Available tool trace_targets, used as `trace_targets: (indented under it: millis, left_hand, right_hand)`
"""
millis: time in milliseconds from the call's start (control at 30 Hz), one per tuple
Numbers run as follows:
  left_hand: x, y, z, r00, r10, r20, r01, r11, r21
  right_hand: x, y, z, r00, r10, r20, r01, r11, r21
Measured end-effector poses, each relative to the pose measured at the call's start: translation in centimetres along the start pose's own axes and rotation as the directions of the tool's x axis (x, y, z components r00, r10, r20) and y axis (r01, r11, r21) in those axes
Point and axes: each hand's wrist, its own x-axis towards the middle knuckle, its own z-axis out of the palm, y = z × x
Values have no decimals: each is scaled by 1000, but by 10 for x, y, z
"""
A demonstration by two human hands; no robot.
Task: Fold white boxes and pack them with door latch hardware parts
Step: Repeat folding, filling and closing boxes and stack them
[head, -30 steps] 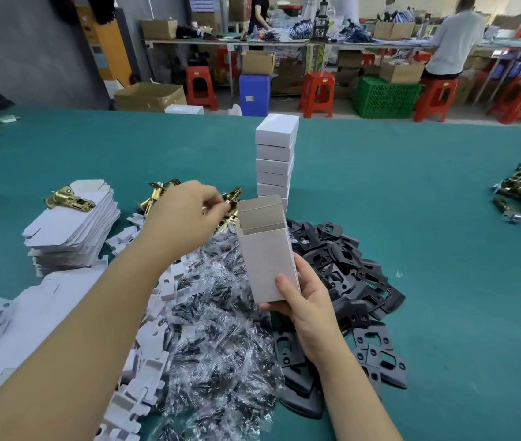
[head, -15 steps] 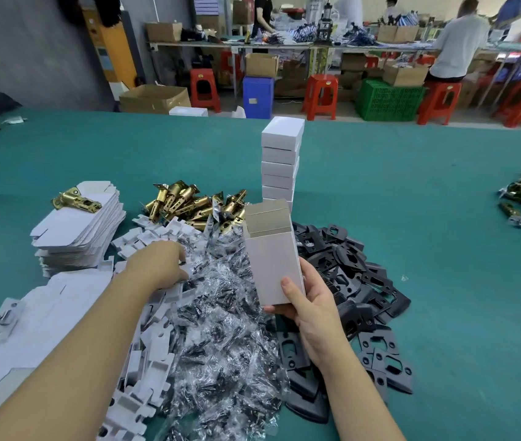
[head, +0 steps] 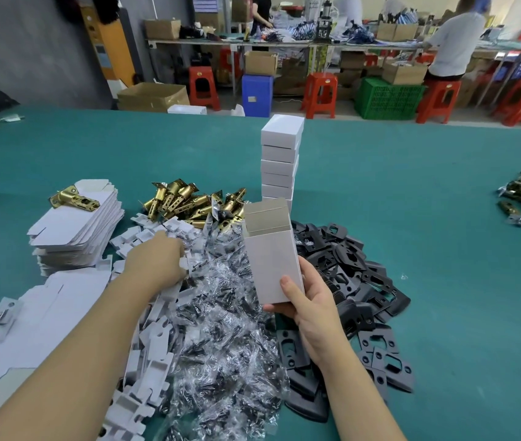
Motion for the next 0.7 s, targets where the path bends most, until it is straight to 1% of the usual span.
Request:
trace_targets:
  millis: [133, 333, 400, 433, 500, 567, 600, 700]
  left_hand:
    - [-2, 0, -10, 999, -11, -39, 9, 999, -51]
    - [-7, -3, -24, 997, -50, -52, 42, 987, -152]
    - [-11, -4, -31, 996, -49, -69, 31, 971, -239]
    - [-13, -4, -35, 996, -37, -76, 11, 946, -324]
    - [-19, -1, -43, 996, -15, -91, -34, 859, -510]
    - [-28, 5, -52, 992, 28, -123, -100, 772, -627]
    - [-32, 9, -57, 988, 62, -139, -141, 721, -678]
    - [-46, 22, -69, 969, 161, -189, -246, 524, -815]
  right_hand:
    - [1, 0, 1, 1000, 4, 0, -4, 1000, -10]
    - [0, 1, 0, 1000, 2, 2, -2, 1000, -13]
    - [0, 1, 0, 1000, 2, 4, -2, 1000, -15]
    - [1, 1, 0, 1000, 2, 4, -2, 1000, -14]
    - [1, 1, 0, 1000, 0, 1, 0, 1000, -14]
    - [1, 1, 0, 1000, -4, 3, 4, 1000, -17]
    - [1, 1, -1, 1000, -5, 5, 5, 1000, -18]
    - [2, 1, -1, 1000, -6, 3, 7, 1000, -24]
